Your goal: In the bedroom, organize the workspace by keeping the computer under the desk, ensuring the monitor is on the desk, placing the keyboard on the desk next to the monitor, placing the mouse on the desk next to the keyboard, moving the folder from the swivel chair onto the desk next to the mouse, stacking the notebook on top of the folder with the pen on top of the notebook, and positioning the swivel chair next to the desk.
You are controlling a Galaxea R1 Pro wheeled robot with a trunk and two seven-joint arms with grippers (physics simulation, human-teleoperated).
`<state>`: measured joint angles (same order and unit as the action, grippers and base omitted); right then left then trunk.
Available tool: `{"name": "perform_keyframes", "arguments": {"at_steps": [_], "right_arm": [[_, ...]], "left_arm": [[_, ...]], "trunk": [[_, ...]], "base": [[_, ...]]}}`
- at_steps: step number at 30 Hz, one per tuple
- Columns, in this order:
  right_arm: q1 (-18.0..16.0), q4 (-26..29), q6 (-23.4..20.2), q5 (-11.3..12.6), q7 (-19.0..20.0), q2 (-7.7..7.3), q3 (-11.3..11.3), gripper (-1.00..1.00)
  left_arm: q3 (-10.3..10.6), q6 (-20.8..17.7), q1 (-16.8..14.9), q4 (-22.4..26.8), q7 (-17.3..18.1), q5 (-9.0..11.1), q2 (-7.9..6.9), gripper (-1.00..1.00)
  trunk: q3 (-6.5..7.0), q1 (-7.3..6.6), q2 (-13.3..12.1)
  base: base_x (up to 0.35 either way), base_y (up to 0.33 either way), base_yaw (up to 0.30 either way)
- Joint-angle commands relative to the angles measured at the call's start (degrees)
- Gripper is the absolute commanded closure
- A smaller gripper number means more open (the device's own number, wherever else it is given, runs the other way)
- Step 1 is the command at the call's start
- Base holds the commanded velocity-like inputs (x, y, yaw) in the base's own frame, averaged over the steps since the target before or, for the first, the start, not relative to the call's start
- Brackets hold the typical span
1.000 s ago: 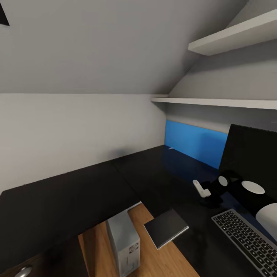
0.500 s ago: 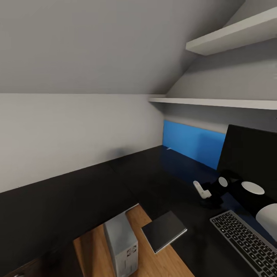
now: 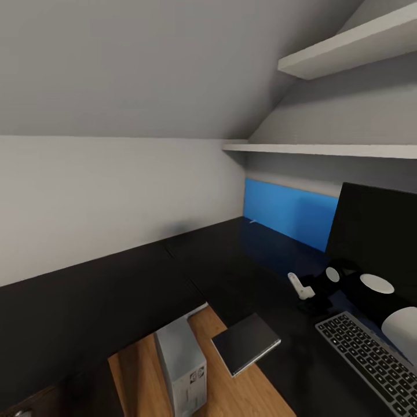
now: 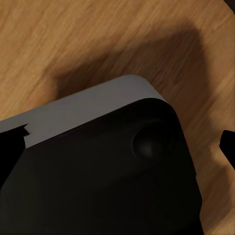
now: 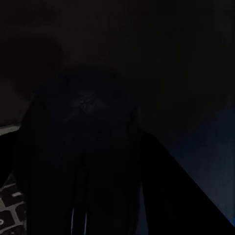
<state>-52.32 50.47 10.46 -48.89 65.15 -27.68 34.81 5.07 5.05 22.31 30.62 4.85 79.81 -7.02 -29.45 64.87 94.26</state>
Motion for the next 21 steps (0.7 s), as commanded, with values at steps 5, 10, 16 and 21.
{"name": "perform_keyframes", "arguments": {"at_steps": [5,10,16,21], "right_arm": [[-0.1,0.1,0.3,-0.3,-0.1,0.62,0.0,1.00],[-0.1,0.1,0.3,-0.5,-0.9,0.78,0.3,1.00],[-0.1,-2.3,0.3,-0.6,-2.1,0.83,0.5,1.00],[-0.1,-3.7,0.2,-1.9,-3.2,0.93,0.5,1.00]], "left_arm": [[0.6,0.4,0.0,0.0,0.5,0.4,-0.06,-1.00],[1.0,1.1,0.0,0.1,0.6,-0.4,0.35,-1.00],[1.2,1.9,0.1,0.1,0.7,-0.7,0.53,-1.00],[1.2,1.8,0.1,0.0,0.6,-0.6,0.52,-1.00]], "trunk": [[-0.24,0.23,0.4],[-0.24,0.23,0.4],[-0.24,0.23,0.4],[-0.24,0.23,0.4]], "base": [[0.000,0.000,0.000],[0.078,0.000,0.000],[0.203,0.000,0.000],[0.044,0.000,0.000]]}}
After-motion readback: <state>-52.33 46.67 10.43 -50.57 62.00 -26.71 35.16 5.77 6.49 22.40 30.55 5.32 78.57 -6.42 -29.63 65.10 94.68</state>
